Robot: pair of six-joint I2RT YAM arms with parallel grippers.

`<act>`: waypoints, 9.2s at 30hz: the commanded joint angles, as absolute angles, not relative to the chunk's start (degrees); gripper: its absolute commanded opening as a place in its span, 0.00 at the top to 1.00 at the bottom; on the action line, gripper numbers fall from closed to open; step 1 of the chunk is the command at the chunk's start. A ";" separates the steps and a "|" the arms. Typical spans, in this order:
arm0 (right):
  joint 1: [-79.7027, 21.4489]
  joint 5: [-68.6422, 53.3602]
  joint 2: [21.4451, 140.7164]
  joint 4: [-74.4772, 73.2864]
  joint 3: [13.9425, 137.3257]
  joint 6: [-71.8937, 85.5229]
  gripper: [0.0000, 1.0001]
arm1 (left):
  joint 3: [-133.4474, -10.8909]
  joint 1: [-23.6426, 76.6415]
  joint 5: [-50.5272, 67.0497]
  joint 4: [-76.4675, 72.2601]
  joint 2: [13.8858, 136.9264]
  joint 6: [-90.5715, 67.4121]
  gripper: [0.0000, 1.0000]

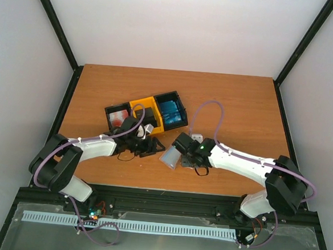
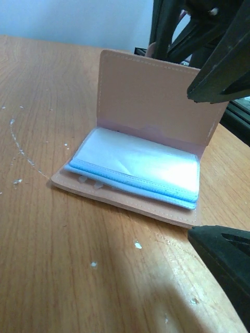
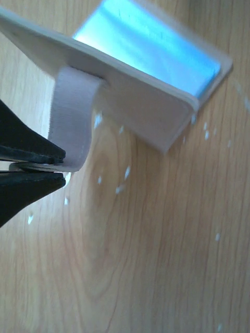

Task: Put the credit cards into the card holder
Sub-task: Open the card holder at the center of the board, then adjust the storage box at the center of the board.

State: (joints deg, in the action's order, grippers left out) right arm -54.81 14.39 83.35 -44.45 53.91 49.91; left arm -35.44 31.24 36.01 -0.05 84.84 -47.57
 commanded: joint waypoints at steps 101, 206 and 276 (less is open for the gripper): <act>-46.09 2.86 86.10 -24.14 40.00 47.87 0.85 | -58.55 41.22 39.73 11.08 106.52 -42.02 0.57; -46.83 4.04 85.89 -37.09 58.41 35.53 0.92 | -72.67 18.23 9.34 42.68 88.37 -28.17 0.44; -37.06 -5.49 104.30 -29.53 56.63 32.19 0.60 | -71.05 24.62 14.09 33.73 102.54 -11.09 0.57</act>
State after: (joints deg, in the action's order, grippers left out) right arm -38.57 -6.28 100.95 -32.93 59.64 30.98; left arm -66.28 22.90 12.40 36.91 100.40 -12.23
